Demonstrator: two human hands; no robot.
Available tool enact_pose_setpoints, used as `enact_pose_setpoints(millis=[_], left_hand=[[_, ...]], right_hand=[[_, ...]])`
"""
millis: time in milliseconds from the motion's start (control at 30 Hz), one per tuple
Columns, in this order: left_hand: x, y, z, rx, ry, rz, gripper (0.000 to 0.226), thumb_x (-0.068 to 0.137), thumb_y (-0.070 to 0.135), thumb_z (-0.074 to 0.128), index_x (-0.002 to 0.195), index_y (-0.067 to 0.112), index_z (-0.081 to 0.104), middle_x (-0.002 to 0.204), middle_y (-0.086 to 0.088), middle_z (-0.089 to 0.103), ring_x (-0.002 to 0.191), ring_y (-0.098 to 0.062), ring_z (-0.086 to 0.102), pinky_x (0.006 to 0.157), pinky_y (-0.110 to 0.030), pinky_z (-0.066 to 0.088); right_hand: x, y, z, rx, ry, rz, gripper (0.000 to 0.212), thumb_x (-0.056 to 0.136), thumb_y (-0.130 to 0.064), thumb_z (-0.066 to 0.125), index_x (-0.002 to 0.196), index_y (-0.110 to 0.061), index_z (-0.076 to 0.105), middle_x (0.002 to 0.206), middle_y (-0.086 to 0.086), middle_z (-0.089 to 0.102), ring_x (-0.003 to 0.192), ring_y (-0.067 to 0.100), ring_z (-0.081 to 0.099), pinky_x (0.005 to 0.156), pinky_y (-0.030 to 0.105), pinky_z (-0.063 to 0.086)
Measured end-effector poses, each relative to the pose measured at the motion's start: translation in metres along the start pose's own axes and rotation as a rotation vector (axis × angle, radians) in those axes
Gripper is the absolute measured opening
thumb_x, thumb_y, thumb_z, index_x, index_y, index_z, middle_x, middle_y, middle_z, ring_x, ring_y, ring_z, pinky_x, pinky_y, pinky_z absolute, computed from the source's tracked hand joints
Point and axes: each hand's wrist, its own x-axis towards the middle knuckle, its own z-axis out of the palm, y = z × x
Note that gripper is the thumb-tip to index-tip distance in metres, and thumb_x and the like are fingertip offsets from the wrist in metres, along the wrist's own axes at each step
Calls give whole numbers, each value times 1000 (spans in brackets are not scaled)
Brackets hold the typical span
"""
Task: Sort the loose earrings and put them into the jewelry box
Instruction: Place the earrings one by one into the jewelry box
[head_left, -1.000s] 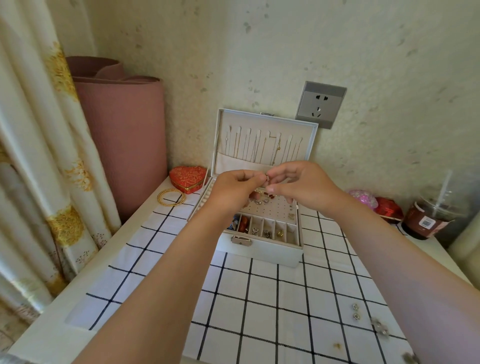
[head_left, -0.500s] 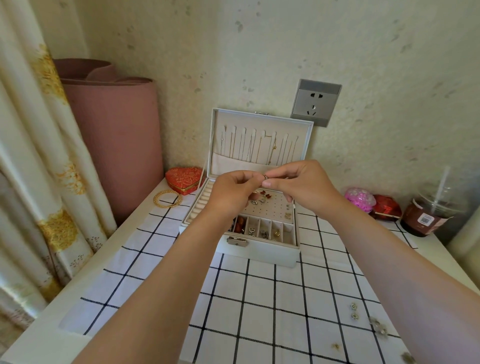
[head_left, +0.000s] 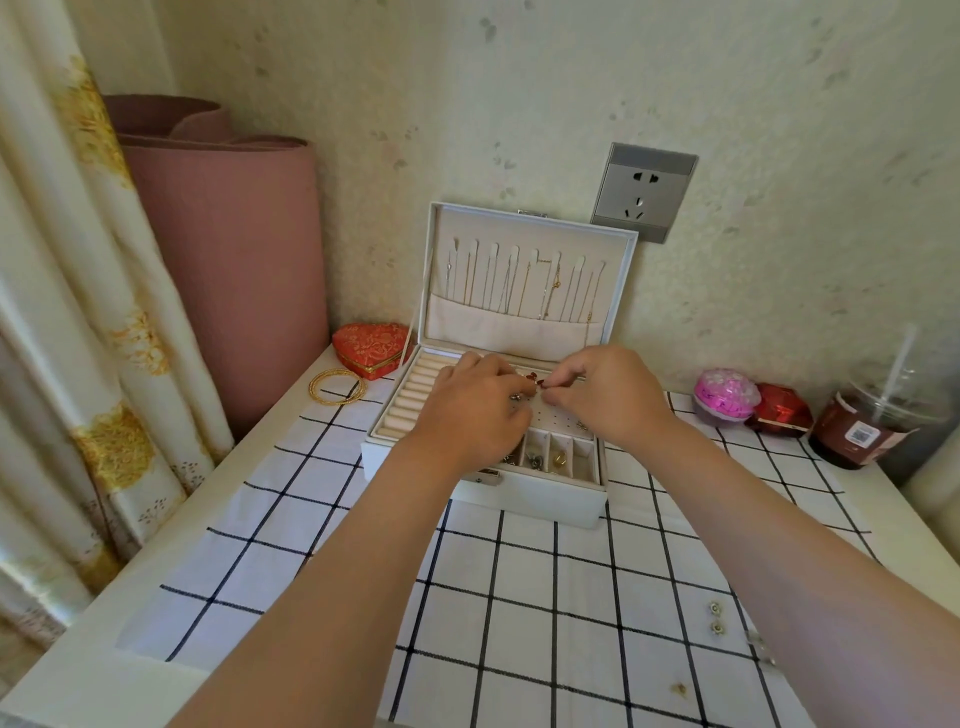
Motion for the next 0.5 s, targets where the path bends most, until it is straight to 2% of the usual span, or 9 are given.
enact_pose_setpoints(millis=[200,367,500], left_hand=[[1,-2,3,-35,-6,-4,37,94,39,52,130,33,61,125,7,51,122,-14,39,102,-36,37],[1,-2,3,-44,6,0,37,94,38,53,129,33,61,122,6,53,120,-15,40,100,-35,37],[1,-2,3,-40,-2,-1,38,94,38,52,131,33,60,121,6,53,119,-16,39,100,-35,37]], right_hand=[[-1,-1,-1,-58,-49,-84,5,85,-23,76,88,-26,78,88,-12,72,83,5,65,64,12,43],[-1,0,-6,-72,-135,-137,7,87,-25,73,85,-25,80,83,-15,69,81,7,66,77,35,56],[0,-1,-7,-47,-132,-128,9,88,-22,70,85,-24,79,84,-12,72,81,7,67,77,33,56]])
